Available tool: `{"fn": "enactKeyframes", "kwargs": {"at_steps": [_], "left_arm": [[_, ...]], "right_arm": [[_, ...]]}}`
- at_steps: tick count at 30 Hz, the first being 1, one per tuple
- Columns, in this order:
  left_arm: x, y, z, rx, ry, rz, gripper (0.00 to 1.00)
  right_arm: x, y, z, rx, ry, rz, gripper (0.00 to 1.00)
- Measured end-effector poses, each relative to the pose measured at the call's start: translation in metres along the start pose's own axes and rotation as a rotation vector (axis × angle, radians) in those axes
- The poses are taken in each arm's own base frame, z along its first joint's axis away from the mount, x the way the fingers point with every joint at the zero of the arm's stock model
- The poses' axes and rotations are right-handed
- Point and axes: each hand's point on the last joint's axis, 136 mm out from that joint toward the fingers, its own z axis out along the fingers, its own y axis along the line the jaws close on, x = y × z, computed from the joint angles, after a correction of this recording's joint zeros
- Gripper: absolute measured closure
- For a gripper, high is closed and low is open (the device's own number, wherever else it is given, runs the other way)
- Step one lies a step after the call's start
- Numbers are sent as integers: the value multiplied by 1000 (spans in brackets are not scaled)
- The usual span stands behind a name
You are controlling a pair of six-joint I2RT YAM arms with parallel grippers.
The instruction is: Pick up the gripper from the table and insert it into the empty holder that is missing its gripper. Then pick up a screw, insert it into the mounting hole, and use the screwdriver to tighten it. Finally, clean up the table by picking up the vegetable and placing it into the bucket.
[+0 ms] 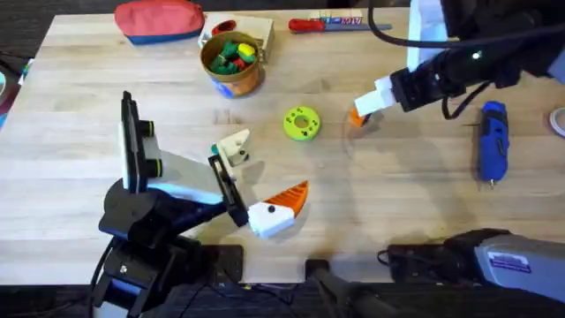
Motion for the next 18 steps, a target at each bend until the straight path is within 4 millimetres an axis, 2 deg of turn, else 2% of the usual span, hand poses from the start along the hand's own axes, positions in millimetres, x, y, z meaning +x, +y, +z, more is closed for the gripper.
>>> {"fn": "enactKeyframes", "kwargs": {"at_steps": [2,5,12,18], "left_arm": [[0,-1,0,7,2,3,14],[0,-2,0,12,3,6,14],[1,-2,0,13,3,7,15],[1,-2,0,13,3,7,15]], "right_arm": [[-4,-1,4,4,-6,-10,38],[-8,-2,10,5,-11,-22,199],[-2,-1,31,-4,50,-59,307],[-2,3,35,-14,56,-78,408]]}}
